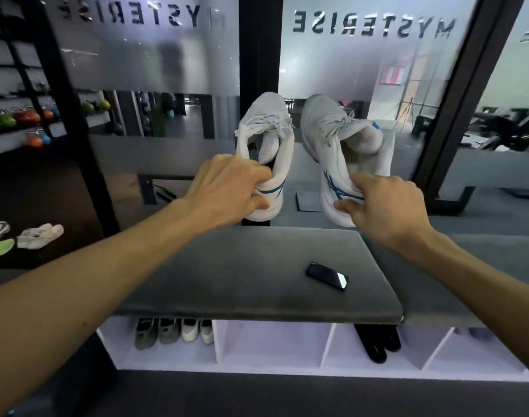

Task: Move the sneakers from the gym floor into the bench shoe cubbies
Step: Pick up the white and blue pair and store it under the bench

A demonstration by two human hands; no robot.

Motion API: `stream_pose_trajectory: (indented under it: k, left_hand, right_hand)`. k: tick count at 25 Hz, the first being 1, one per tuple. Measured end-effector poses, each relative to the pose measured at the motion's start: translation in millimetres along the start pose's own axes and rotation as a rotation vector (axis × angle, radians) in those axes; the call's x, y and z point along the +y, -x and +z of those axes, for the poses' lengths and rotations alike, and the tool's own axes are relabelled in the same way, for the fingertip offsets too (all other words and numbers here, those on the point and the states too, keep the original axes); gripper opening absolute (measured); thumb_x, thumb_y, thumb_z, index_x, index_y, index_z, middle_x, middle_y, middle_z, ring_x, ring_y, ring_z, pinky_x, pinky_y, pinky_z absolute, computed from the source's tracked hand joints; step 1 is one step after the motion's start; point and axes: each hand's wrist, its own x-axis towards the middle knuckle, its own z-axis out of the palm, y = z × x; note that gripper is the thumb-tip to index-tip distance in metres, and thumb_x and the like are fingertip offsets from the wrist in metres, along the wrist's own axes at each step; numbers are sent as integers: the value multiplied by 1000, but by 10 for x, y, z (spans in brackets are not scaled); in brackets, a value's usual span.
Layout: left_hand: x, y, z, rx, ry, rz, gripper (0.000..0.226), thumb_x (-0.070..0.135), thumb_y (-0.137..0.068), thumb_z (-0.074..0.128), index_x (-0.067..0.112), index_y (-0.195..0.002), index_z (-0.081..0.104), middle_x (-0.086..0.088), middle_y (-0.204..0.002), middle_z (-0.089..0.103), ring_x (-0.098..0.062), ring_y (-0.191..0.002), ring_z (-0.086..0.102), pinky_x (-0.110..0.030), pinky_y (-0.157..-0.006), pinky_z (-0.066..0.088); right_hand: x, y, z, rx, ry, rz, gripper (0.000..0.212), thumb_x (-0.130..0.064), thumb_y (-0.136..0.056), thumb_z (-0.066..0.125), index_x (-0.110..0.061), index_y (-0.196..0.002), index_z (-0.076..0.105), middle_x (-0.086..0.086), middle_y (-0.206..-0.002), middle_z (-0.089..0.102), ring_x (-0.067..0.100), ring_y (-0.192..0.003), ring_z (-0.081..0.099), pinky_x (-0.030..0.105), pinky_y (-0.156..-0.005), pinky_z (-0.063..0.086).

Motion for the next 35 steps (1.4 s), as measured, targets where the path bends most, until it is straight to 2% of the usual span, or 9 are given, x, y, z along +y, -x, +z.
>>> stream_pose_trajectory:
  k: [8,12,15,19,22,25,31,35]
  left_hand:
    - [100,1651,2064,3,-42,10,47,45,-68,76,28,-68,32,8,-75,63,-29,-70,55,-31,-61,32]
    - [217,2470,2926,2,-89,32,48,47,-69,75,24,-65,33,8,-63,49,-25,-61,48,-29,-56,27]
    - [330,2942,3413,-2,-110,59,48,46,-69,76,22,-62,34,10,-58,42,-21,-56,41,-28,-53,26]
    - [478,3399,3828,-29,-107,40,44,46,-70,75,25,-64,37,12,-59,43,-19,-57,43,-27,-54,26]
    - [588,3631,4069,-60,-71,39,42,46,-70,75,26,-67,38,11,-61,42,-19,-58,40,-27,-56,25]
    - [670,3819,4242,-104,-47,11,40,48,-71,72,26,-68,39,8,-66,55,-22,-62,44,-29,-57,26]
    - [759,4113,4578,-157,-38,-11,41,51,-70,69,23,-68,39,8,-70,59,-24,-66,51,-30,-57,27]
    - [779,4290,4906,-213,-1,-17,42,51,-68,69,23,-66,38,9,-67,57,-22,-65,54,-29,-55,29]
  right_hand:
    - [-227,1331,2254,21,1,-18,35,-41,-82,62,-20,-73,36,14,-75,63,39,-69,56,33,-57,26]
    - [-262,2112,3199,41,-5,-37,28,-37,-82,63,-17,-75,44,10,-73,62,35,-62,48,33,-56,23]
    - [-263,2592,3742,54,9,-50,25,-38,-83,63,-17,-79,49,9,-75,62,35,-62,49,32,-54,21]
    - [-228,3044,4222,37,-5,-79,24,-38,-84,60,-16,-82,51,10,-77,64,38,-65,54,32,-56,27]
    - [-233,3277,4469,12,-35,-62,24,-40,-85,58,-20,-80,45,8,-78,64,32,-60,44,31,-57,27]
    - [-229,3446,4657,-25,-31,-23,26,-42,-87,55,-23,-80,38,7,-82,65,30,-61,38,32,-56,25]
    - [-201,3817,5052,-87,-51,-30,31,-44,-87,55,-25,-78,33,3,-80,67,31,-59,48,29,-50,20]
    - [-162,4030,5349,-122,-110,-74,33,-38,-84,63,-23,-77,34,4,-75,67,33,-59,56,29,-56,26]
